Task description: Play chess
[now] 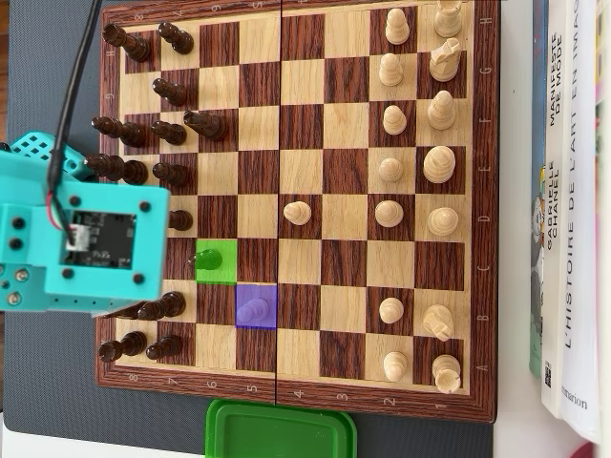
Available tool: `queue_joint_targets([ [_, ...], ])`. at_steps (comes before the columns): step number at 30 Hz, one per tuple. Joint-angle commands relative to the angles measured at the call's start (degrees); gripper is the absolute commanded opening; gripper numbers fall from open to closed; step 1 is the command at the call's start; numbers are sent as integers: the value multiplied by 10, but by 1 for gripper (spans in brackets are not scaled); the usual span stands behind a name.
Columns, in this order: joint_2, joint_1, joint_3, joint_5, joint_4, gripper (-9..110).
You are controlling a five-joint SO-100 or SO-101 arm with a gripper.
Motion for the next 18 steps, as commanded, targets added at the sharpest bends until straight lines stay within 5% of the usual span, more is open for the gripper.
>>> queue_joint_targets([
  [1,-39,-4,-45,-3,3,18],
  [18,-163,-11,-10,-4,-4,17],
])
